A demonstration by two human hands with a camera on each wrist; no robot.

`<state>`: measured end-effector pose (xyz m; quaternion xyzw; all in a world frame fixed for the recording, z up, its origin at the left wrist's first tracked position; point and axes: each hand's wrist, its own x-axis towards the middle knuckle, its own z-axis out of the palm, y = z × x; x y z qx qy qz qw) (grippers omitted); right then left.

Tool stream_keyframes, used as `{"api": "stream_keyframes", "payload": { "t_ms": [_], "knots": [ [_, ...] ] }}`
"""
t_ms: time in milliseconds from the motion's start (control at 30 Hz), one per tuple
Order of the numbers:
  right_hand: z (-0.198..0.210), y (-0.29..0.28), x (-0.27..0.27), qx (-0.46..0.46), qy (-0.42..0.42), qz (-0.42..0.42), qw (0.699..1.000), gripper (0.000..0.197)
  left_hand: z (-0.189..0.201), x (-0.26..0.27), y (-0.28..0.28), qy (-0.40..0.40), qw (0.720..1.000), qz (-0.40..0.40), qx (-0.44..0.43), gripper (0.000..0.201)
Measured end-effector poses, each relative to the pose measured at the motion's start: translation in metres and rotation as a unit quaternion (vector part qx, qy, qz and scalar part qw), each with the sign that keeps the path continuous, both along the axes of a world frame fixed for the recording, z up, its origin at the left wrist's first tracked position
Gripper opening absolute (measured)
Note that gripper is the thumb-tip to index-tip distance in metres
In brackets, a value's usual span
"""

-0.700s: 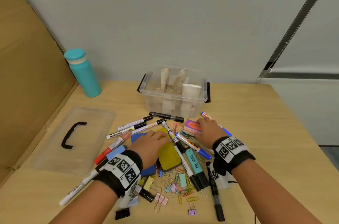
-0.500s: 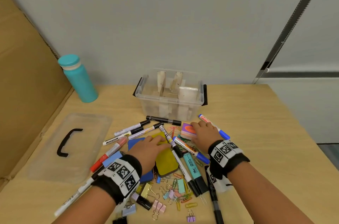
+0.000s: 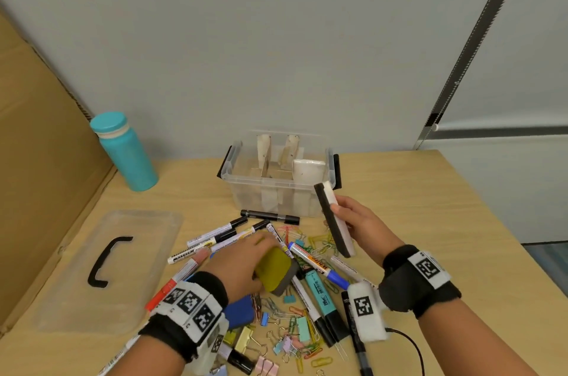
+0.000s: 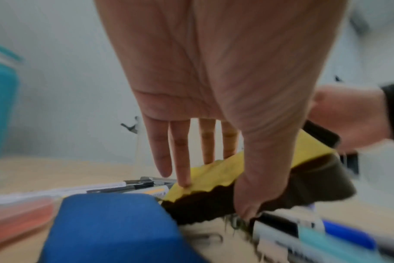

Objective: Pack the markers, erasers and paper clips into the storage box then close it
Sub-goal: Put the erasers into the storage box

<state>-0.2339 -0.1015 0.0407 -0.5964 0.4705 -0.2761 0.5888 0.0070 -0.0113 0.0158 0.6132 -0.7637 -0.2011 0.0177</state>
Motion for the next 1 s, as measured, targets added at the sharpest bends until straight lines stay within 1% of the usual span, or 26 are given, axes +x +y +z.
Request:
{"api": "stream_keyframes", "payload": {
  "t_ms": [100,167,233,300,367,433,467,533,600,633,667,733,767,800,900,1000],
  "knots": [
    [-0.001,0.002,0.001,0.06,-0.041,-0.025,0.997,0.038,0.007,0.018,0.003,0.148,0.988,0.05,-0.009,0.072],
    [-0.001,0.004,0.003,0.098,-0.071,-0.045,0.992,0.04,0.012,0.028,0.004,0.236,0.968,0.081,-0.023,0.071],
    [-0.001,0.006,0.006,0.118,-0.086,-0.052,0.988,0.045,0.021,0.036,0.005,0.307,0.945,0.11,-0.03,0.066],
    [-0.003,0.008,0.008,0.13,-0.096,-0.056,0.985,0.047,0.03,0.041,0.006,0.385,0.912,0.14,-0.016,0.061],
    [-0.003,0.01,0.01,0.145,-0.099,-0.053,0.983,0.05,0.036,0.046,0.006,0.466,0.869,0.164,-0.004,0.056],
    [-0.001,0.013,0.014,0.145,-0.099,-0.041,0.984,0.053,0.038,0.048,0.005,0.521,0.833,0.185,0.004,0.057],
    [0.002,0.015,0.016,0.134,-0.086,-0.037,0.987,0.054,0.037,0.049,0.004,0.543,0.816,0.198,0.012,0.055],
    [0.006,0.019,0.021,0.092,-0.027,-0.03,0.995,0.061,0.037,0.047,0.002,0.587,0.776,0.23,0.031,0.042],
    [0.011,0.025,0.027,0.042,0.028,-0.014,0.999,0.067,0.036,0.045,0.0,0.629,0.733,0.253,0.048,0.037],
    [0.011,0.027,0.029,0.014,0.041,-0.001,0.999,0.065,0.035,0.043,-0.002,0.647,0.714,0.261,0.056,0.038],
    [0.011,0.029,0.031,-0.013,0.048,0.013,0.999,0.058,0.034,0.042,-0.002,0.661,0.697,0.271,0.062,0.038],
    [0.011,0.033,0.035,-0.046,0.046,0.04,0.997,0.042,0.032,0.038,-0.003,0.684,0.664,0.294,0.065,0.029],
    [0.012,0.035,0.038,-0.045,0.036,0.053,0.997,0.038,0.032,0.036,-0.003,0.693,0.651,0.303,0.065,0.023],
    [0.012,0.037,0.04,-0.04,0.024,0.065,0.997,0.04,0.031,0.035,-0.003,0.698,0.642,0.311,0.067,0.025],
    [0.006,0.04,0.042,-0.03,0.009,0.085,0.996,0.052,0.029,0.032,-0.005,0.711,0.621,0.319,0.083,0.042],
    [0.002,0.042,0.043,-0.038,0.007,0.09,0.995,0.059,0.03,0.03,-0.006,0.731,0.59,0.329,0.093,0.052]
  ]
}}
